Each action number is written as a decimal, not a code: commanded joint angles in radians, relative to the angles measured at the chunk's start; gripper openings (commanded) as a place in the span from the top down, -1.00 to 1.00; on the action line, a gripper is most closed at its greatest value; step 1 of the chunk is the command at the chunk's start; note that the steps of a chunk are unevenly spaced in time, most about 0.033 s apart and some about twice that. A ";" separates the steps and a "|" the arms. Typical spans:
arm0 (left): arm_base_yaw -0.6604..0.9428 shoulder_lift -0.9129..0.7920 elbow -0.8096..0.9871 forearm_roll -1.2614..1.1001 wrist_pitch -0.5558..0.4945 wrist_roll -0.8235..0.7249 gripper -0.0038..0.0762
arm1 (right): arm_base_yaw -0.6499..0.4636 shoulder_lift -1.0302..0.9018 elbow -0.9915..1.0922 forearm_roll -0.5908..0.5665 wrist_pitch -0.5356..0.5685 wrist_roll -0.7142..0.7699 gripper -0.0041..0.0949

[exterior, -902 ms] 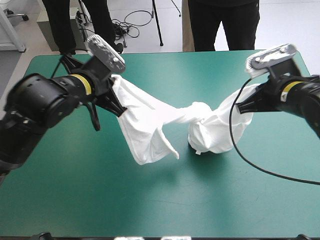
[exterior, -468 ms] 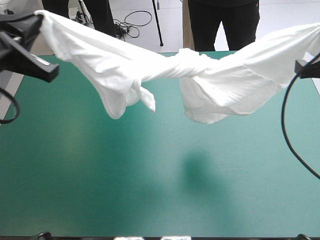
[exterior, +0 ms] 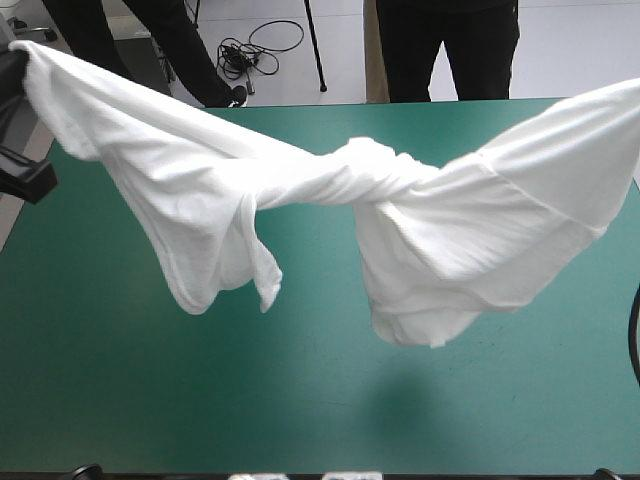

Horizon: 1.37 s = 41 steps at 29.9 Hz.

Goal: Fold the cloth

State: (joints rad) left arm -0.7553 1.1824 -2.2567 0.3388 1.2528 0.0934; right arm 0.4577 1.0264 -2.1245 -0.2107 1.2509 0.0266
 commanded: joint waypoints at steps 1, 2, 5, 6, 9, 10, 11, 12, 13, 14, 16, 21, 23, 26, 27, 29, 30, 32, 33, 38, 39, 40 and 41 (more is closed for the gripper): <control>0.000 -0.020 0.092 -0.028 0.036 -0.034 0.93 | 0.003 -0.019 0.051 0.038 -0.002 -0.015 0.95; 0.000 -0.027 0.130 -0.028 0.036 -0.056 0.93 | 0.003 -0.022 0.078 0.052 -0.002 -0.015 0.95; 0.000 -0.051 0.243 -0.018 0.036 -0.101 0.93 | 0.003 -0.037 0.169 0.058 -0.002 -0.014 0.95; 0.000 -0.057 0.284 -0.001 0.036 -0.124 0.93 | 0.003 -0.039 0.199 0.054 -0.002 -0.010 0.95; 0.000 -0.064 0.400 0.044 0.036 -0.186 0.93 | 0.003 -0.039 0.315 0.039 -0.002 0.006 0.95; 0.000 -0.064 0.440 0.051 0.036 -0.203 0.93 | 0.003 -0.037 0.369 0.039 -0.002 0.011 0.95; 0.000 -0.064 0.472 0.054 0.036 -0.214 0.93 | 0.003 -0.034 0.405 0.039 -0.002 0.011 0.95; 0.000 -0.061 0.512 0.054 0.036 -0.230 0.93 | 0.003 -0.028 0.449 0.036 -0.002 0.025 0.95; 0.000 -0.057 0.552 0.054 0.036 -0.243 0.93 | 0.003 -0.019 0.492 0.034 -0.002 0.029 0.95; 0.000 -0.051 0.594 0.054 0.036 -0.249 0.93 | 0.003 -0.009 0.532 0.034 -0.002 0.029 0.95; 0.000 -0.032 0.673 0.062 0.036 -0.268 0.93 | 0.003 0.021 0.596 0.029 -0.006 0.029 0.95; 0.020 0.039 0.807 0.240 0.030 -0.346 0.93 | 0.003 0.122 0.651 -0.053 -0.083 0.029 0.95; 0.062 0.074 0.831 0.291 -0.001 -0.372 0.93 | 0.003 0.166 0.651 -0.118 -0.136 0.031 0.95; 0.163 0.133 0.834 0.268 -0.099 -0.376 0.93 | 0.000 0.243 0.651 -0.198 -0.204 0.046 0.95; 0.198 0.154 0.834 0.254 -0.139 -0.378 0.93 | 0.000 0.269 0.651 -0.220 -0.223 0.055 0.95; 0.263 0.193 0.834 0.222 -0.219 -0.378 0.93 | 0.000 0.313 0.651 -0.255 -0.253 0.067 0.95; 0.292 0.212 0.834 0.208 -0.254 -0.378 0.93 | 0.000 0.337 0.651 -0.272 -0.272 0.067 0.95; 0.338 0.251 0.834 0.184 -0.323 -0.378 0.93 | 0.000 0.382 0.649 -0.309 -0.311 0.067 0.95; 0.351 0.267 0.834 0.182 -0.349 -0.378 0.93 | 0.000 0.400 0.647 -0.328 -0.325 0.072 0.95; 0.388 0.368 0.834 0.182 -0.452 -0.369 0.93 | 0.000 0.495 0.643 -0.366 -0.378 0.093 0.95; 0.388 0.389 0.834 0.182 -0.465 -0.369 0.93 | 0.000 0.509 0.643 -0.364 -0.378 0.093 0.95; 0.388 0.410 0.834 0.180 -0.475 -0.369 0.93 | 0.000 0.525 0.643 -0.359 -0.378 0.093 0.95; 0.388 0.430 0.834 0.180 -0.482 -0.369 0.93 | 0.000 0.540 0.643 -0.351 -0.378 0.097 0.95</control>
State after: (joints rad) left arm -0.3692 1.6065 -1.3985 0.4975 0.8433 -0.2715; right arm 0.4577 1.5696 -1.4470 -0.5228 0.9176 0.1148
